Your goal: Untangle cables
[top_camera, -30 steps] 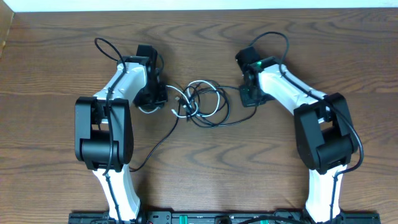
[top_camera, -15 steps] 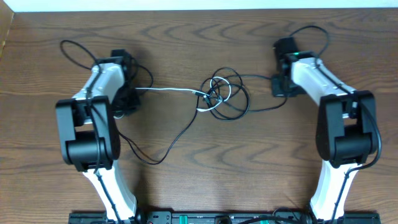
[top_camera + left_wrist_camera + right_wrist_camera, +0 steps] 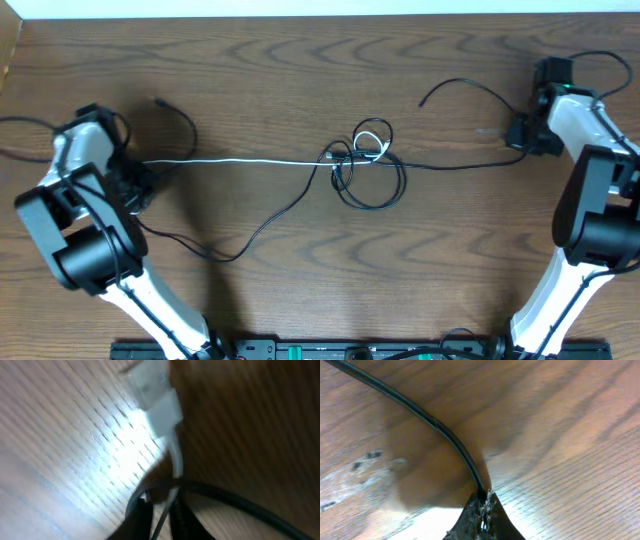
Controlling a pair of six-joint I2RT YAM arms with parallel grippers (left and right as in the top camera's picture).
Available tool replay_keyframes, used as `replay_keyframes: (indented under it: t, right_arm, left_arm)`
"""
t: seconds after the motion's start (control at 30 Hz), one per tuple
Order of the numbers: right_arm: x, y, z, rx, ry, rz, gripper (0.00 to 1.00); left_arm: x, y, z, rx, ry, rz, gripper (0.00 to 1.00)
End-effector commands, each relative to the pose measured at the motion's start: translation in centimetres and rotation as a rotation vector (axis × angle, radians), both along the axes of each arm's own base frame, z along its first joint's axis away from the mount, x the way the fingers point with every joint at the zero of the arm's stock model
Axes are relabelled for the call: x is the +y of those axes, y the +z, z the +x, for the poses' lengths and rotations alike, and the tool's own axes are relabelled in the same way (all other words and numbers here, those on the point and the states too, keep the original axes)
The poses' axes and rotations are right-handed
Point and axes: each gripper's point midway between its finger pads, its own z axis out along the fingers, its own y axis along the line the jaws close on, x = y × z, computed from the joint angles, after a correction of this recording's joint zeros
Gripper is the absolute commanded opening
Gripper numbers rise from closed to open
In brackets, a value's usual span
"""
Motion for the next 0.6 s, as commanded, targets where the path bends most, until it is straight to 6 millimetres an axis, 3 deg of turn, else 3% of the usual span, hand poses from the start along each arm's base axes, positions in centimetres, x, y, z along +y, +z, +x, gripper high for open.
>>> replay_keyframes:
  t: [0.0,0.07,0.27,0.43,0.57]
  right_arm:
    - [1.4,-2.6,-1.3,0.039,-0.011,0.121,0.01]
    - [3.1,-3.0,-0.9,0.015,0.011,0.2,0.01]
    - [8.8,-4.2,-0.8,-0.02,0.154,0.373,0.01]
    - [14.7,-5.7,-2.4,0.03,0.333,0.378,0.01]
    - [19.3,-5.7,-3.0,0.05,0.493,0.37,0.01]
  left_arm:
    - [-0.6,-1.1,-0.3,-0.027,0.066,-0.099,0.12]
    - [-1.2,-1.1,0.2,-0.04,0.057,-0.117,0.08]
    - [-4.1,-1.2,2.0,-0.057,-0.03,-0.135,0.08]
    - [-8.7,-1.2,4.4,-0.071,-0.176,-0.13,0.08]
    - [-12.0,-1.3,5.7,-0.086,-0.276,-0.126,0.08]
